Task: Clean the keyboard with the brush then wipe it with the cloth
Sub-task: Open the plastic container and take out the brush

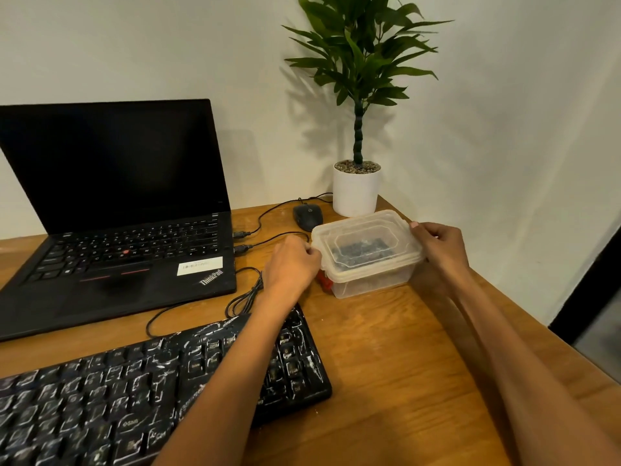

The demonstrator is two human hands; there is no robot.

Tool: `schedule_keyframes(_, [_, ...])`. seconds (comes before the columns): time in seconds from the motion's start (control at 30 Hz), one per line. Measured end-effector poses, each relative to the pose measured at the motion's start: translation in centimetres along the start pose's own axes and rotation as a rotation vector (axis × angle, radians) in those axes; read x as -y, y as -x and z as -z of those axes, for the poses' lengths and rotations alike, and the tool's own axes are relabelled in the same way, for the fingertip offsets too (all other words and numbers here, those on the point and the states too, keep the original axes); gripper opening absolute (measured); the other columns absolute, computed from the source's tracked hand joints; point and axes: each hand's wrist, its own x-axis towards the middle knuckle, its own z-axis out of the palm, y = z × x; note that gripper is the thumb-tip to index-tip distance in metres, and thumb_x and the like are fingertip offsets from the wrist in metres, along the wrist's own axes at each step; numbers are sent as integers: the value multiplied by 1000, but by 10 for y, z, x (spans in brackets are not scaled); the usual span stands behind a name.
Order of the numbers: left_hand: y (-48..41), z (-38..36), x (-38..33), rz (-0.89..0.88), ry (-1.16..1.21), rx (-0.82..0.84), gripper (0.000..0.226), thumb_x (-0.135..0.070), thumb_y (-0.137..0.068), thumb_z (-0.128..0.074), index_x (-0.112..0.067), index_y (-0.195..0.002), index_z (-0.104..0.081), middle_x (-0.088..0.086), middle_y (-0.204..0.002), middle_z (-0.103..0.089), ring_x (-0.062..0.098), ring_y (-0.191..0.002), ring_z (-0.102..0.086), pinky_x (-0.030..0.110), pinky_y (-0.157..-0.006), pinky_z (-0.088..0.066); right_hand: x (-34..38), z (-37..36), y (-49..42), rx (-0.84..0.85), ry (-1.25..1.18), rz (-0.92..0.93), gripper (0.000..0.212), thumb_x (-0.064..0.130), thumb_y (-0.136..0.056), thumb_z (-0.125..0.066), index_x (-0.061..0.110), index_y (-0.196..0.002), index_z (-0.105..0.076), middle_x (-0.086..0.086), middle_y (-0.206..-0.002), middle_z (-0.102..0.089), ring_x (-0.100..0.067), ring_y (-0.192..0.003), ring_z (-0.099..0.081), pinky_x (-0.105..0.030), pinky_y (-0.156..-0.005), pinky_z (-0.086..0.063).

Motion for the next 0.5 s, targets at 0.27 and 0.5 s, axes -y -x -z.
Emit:
schedule_keyframes(0.27, [10, 41, 4, 60, 605, 332, 7, -14, -80, -69, -12, -86, -69, -4, -55, -61, 9, -49, -54, 19, -48, -43, 13, 23, 8, 101, -245, -108, 18, 16, -88, -58, 5, -100, -67, 1, -62, -51, -9, -47, -42, -15, -32, -30])
schedule_keyframes(0.5, [26, 45, 5, 269, 868, 892, 15, 2, -85, -56, 8, -96, -64, 20, -79, -70, 20, -63, -70, 19, -50, -55, 13, 61, 5, 303, -317, -418, 30, 39, -81, -62, 10, -84, -56, -4, -71, -53, -14, -54, -58, -15, -39, -46])
